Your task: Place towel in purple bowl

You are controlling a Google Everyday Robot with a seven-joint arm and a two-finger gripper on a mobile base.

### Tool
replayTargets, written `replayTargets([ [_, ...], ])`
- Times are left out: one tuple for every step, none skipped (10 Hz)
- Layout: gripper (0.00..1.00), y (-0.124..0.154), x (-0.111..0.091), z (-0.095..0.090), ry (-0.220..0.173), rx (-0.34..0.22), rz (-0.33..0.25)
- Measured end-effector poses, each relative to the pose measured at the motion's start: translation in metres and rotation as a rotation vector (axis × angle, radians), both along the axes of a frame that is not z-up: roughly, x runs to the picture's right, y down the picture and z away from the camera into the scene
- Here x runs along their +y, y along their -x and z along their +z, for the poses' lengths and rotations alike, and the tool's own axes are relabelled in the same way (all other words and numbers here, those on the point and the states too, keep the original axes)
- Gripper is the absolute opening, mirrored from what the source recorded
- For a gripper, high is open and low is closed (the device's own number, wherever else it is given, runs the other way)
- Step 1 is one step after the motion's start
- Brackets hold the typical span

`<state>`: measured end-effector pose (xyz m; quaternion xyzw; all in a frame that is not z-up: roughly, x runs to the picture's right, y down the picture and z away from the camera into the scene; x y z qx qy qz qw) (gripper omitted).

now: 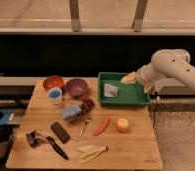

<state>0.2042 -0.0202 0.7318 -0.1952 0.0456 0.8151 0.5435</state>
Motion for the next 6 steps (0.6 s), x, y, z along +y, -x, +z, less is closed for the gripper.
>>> replayTargets([
  [0.79,0.0037,-0.0012,-0.0002,-0.003,-0.006,-0.001],
  [0.79,0.0,0.0,-0.0004,-0.002,-0.002,0.002],
  [0.79,0.0008,-0.0002,-0.0004,-0.002,-0.002,0.0],
  [0.79,0.0031,-0.0005,-0.0001,-0.001,-0.006,-0.001],
  [0.79,0.0012,0.0001,-0.0004,-0.001,-0.003,0.0],
  [0.79,-0.0016,-0.0002,0.0001,-0.001,0.002,0.006],
])
